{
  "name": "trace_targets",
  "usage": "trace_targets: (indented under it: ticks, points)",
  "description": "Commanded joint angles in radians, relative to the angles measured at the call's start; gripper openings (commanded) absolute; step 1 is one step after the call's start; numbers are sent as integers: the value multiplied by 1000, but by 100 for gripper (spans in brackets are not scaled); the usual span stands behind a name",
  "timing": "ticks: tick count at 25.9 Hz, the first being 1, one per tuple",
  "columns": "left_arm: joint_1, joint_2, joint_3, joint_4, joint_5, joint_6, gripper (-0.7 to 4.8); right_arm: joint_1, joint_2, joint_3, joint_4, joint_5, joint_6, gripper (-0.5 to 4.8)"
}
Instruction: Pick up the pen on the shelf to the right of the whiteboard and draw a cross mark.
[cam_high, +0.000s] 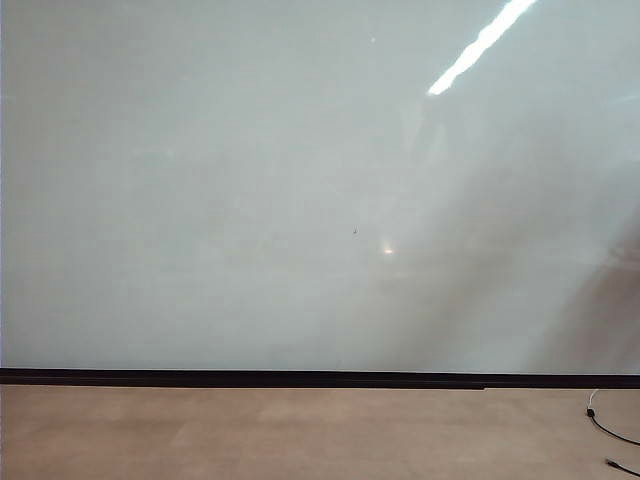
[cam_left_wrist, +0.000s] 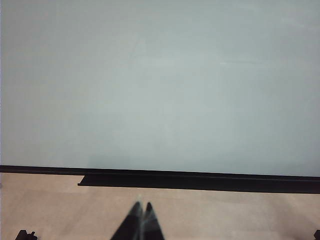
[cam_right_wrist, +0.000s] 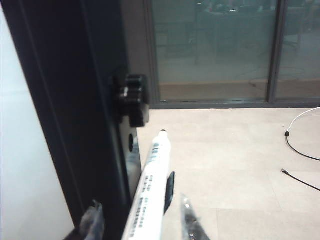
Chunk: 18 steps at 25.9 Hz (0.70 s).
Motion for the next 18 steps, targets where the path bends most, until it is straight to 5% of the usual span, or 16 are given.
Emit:
trace_targets:
  ticks: [1,18]
  points:
    - [0,1,3,10,3,4,-4,0,-4,3,11,-8,4,208]
    - [0,1,3,10,3,4,-4,0,-4,4,43,-22,5,205]
